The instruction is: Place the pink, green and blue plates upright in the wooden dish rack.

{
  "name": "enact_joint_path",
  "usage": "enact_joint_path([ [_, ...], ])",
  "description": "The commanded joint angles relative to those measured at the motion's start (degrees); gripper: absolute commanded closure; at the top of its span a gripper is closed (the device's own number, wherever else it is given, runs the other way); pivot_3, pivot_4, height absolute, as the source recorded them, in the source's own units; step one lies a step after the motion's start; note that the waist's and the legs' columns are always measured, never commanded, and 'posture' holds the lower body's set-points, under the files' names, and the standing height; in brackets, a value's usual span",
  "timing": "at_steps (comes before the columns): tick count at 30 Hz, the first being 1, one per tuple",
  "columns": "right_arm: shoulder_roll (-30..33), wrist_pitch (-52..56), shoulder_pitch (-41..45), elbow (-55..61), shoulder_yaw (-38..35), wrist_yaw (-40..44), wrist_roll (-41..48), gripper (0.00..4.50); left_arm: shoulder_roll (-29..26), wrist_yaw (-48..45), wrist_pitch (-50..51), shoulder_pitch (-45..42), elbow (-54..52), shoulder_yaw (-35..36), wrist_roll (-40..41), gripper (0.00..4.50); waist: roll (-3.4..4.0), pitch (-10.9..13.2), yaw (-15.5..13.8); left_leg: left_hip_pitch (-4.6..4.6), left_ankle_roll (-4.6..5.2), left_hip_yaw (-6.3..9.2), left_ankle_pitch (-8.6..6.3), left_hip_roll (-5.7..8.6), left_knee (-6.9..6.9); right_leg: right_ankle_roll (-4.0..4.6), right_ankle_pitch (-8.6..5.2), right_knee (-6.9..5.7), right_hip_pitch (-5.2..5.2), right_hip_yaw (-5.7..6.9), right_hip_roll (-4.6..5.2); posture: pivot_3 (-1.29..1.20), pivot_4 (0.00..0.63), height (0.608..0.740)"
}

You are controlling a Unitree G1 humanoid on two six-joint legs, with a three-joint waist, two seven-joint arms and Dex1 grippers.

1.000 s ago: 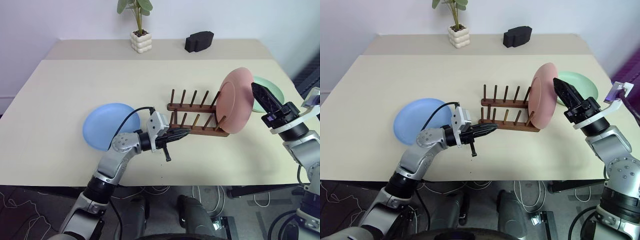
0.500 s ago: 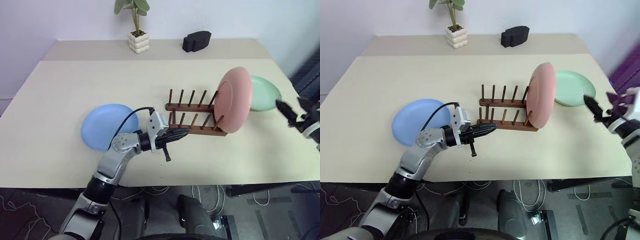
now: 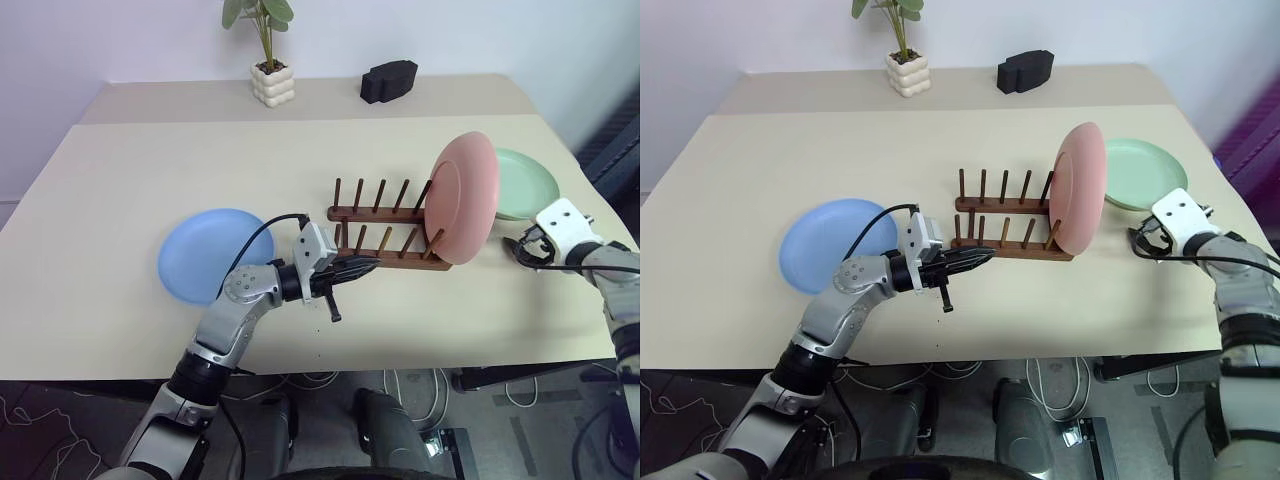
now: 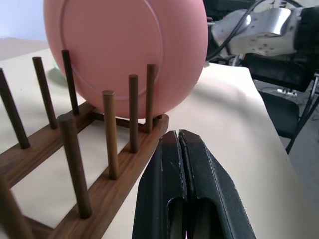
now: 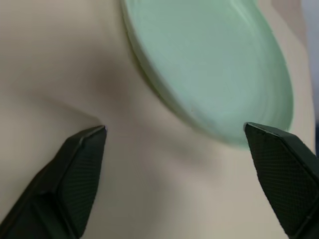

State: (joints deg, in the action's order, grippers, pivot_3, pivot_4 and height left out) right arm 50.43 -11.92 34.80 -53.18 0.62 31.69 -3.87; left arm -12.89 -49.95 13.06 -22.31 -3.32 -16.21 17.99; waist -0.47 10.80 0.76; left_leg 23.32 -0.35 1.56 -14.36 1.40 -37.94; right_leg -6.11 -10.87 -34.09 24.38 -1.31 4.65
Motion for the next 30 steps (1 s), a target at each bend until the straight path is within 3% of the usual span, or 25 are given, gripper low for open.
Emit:
enact_joint_path([
  [1,-1.24,-4.43,5.88,-8.16,1.47,-1.28,-3.34,0.02,0.06,0.06,-0.74,-0.09,-1.25,0.71,0.26,4.50,-0.02,0.01,0.05,0.00,0.00,0.00,0.00,0.00,0.00,0.00,0.00,0.00,0.00,-0.01,0.00,0.00,0.150,0.736],
  [6,-4.10,-2.42,12.20,-16.51,0.76,-1.34,-3.54,0.02,-0.15,0.17,-0.34,0.16,-1.51,0.82,0.41,4.50,-0.02,0.01,0.18,-0.01,0.00,0.01,0.00,0.00,0.00,0.01,0.01,-0.01,0.00,-0.01,0.00,0.00,0.150,0.736],
  [7,-4.51,-1.86,12.96,-17.42,0.26,-0.83,-3.12,0.26,-0.20,0.21,-0.26,0.13,-1.51,0.87,0.44,4.50,-0.02,0.01,0.19,-0.01,0.00,0.01,0.00,0.00,0.00,0.01,0.01,-0.01,-0.01,-0.02,0.00,0.00,0.150,0.736],
  [9,-4.97,-1.36,13.88,-18.52,-0.29,-0.26,-2.78,0.89,-0.27,0.28,-0.12,0.15,-1.59,0.96,0.48,4.50,-0.01,0.01,0.20,-0.01,0.00,0.02,0.00,0.00,0.00,0.01,0.01,-0.01,-0.01,-0.02,0.00,0.00,0.150,0.736],
  [16,-5.06,-2.33,13.36,-18.83,-0.61,0.41,-2.90,4.47,-0.50,0.95,0.95,0.88,-2.89,1.06,0.88,4.50,-0.01,0.00,0.03,-0.01,0.00,0.01,0.00,0.02,0.00,0.00,0.01,-0.01,-0.02,-0.03,0.02,0.00,0.150,0.736],
  [24,-3.11,-6.88,9.28,-14.65,-3.14,-3.65,-1.78,4.47,-0.61,0.83,1.13,1.56,-3.38,0.99,0.89,4.50,-0.04,-0.01,-0.01,-0.03,0.00,0.04,0.00,0.02,0.00,0.00,0.01,0.00,-0.07,-0.03,0.02,0.00,0.150,0.736],
  [30,-0.12,-8.52,0.06,0.33,-10.51,-9.24,2.42,4.47,-0.65,0.61,1.57,1.54,-3.52,0.86,1.11,4.50,-0.01,0.01,-0.07,-0.01,0.00,0.02,0.00,0.03,-0.01,-0.02,0.00,0.00,-0.06,-0.05,0.03,0.00,0.150,0.736],
])
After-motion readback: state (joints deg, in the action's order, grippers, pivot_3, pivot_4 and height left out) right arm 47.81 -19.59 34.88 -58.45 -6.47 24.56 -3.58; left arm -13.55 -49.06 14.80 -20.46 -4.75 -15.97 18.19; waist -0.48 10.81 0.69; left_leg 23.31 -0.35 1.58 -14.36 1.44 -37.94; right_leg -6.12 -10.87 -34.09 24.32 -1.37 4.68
